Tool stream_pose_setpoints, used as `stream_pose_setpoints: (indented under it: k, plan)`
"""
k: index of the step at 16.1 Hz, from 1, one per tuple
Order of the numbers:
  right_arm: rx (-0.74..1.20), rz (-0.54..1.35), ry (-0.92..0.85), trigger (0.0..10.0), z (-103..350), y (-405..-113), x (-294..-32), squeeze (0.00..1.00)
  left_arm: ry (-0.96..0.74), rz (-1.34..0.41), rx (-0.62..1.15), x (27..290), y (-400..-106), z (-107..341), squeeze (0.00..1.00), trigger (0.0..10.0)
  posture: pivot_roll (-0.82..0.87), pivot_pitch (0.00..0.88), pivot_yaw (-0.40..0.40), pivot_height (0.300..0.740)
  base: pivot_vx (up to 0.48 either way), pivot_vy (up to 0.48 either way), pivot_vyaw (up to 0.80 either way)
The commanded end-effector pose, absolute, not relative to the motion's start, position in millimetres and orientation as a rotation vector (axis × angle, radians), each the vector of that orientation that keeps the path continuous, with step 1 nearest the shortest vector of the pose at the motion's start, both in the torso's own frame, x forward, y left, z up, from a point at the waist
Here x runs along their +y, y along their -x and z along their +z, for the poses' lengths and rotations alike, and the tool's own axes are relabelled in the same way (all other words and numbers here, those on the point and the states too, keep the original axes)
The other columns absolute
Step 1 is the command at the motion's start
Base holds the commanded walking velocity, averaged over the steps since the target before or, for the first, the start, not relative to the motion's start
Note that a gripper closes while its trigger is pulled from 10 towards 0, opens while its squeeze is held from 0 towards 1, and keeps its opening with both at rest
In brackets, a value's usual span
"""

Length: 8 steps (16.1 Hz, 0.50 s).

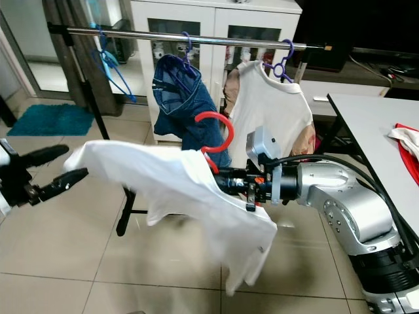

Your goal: Hang hanger

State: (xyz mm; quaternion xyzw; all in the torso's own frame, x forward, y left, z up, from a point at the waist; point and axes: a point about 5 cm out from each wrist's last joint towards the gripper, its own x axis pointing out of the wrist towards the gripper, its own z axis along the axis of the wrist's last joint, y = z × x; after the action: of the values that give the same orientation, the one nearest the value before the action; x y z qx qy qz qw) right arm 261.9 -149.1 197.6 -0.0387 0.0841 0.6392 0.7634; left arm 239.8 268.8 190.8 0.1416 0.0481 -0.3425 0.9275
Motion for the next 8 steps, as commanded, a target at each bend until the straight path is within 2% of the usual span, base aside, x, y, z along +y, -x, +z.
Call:
stream_pose_setpoints:
  k: [1, 4, 5, 8]
  plan:
    - [0.135, 1.435, 0.1, 10.0, 209.6, -259.3, -148.9, 0.0, -0.307, -0.735, 0.108, 269.7, -242.2, 192.0, 0.0, 10.0, -0.11, 0.0, 0.005, 0.74, 0.0, 0.0, 0.0]
    - [0.129, 1.449, 0.098, 10.0, 210.0, -258.6, -148.4, 0.0, -0.295, -0.739, 0.098, 273.1, -247.6, 190.8, 0.0, 10.0, -0.12, 0.0, 0.009, 0.74, 0.0, 0.0, 0.0]
    - [0.127, 1.457, 0.098, 10.0, 210.0, -258.1, -149.3, 0.0, -0.28, -0.748, 0.093, 274.4, -248.9, 190.2, 0.0, 0.0, -0.12, 0.0, 0.01, 0.74, 0.0, 0.0, 0.0]
    - [0.129, 1.467, 0.099, 10.0, 209.8, -257.7, -150.0, 0.0, -0.246, -0.795, 0.115, 274.1, -249.0, 186.4, 0.0, 0.0, -0.11, 0.0, 0.013, 0.74, 0.0, 0.0, 0.0]
